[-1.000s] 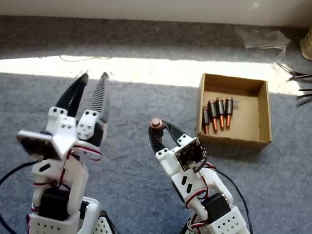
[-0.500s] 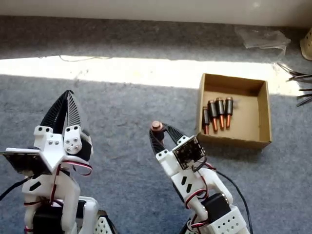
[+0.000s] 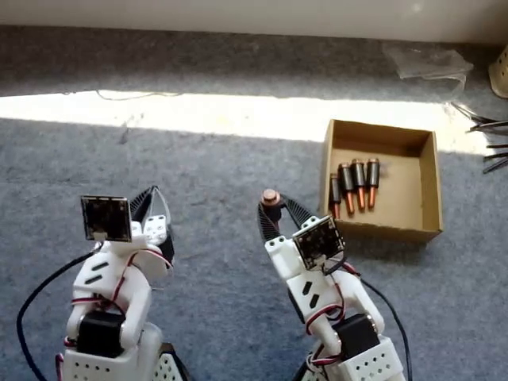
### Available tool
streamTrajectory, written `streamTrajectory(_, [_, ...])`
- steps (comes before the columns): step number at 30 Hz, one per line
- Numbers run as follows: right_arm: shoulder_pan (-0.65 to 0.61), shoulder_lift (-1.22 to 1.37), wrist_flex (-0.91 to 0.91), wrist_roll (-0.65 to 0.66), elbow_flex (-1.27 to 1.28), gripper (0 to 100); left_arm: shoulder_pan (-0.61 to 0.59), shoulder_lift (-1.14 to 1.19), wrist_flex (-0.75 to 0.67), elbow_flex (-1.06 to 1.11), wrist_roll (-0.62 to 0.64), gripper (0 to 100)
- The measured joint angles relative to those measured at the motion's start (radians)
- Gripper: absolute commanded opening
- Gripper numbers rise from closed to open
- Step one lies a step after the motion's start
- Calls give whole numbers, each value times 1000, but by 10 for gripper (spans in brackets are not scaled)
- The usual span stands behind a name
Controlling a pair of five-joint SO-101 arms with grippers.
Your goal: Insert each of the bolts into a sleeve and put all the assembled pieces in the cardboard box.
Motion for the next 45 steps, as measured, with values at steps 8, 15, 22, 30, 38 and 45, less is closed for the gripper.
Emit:
streamTrajectory(8, [141, 0, 0, 0, 0, 4, -40, 3, 0, 112, 0, 8])
streamTrajectory(15, [242, 0, 0, 0, 0, 4, -58, 2, 140, 155, 0, 10])
streamTrajectory(22, [315, 0, 135, 0, -15, 4, -118, 2, 230, 155, 0, 11])
streamTrajectory(30, [315, 0, 269, 54, -132, 4, -204, 2, 304, 155, 0, 11])
streamTrajectory(38, [420, 0, 348, 54, -272, 4, -212, -3, 307, 229, 0, 11])
streamTrajectory(45, [454, 207, 348, 54, -384, 4, -212, -8, 307, 233, 0, 11])
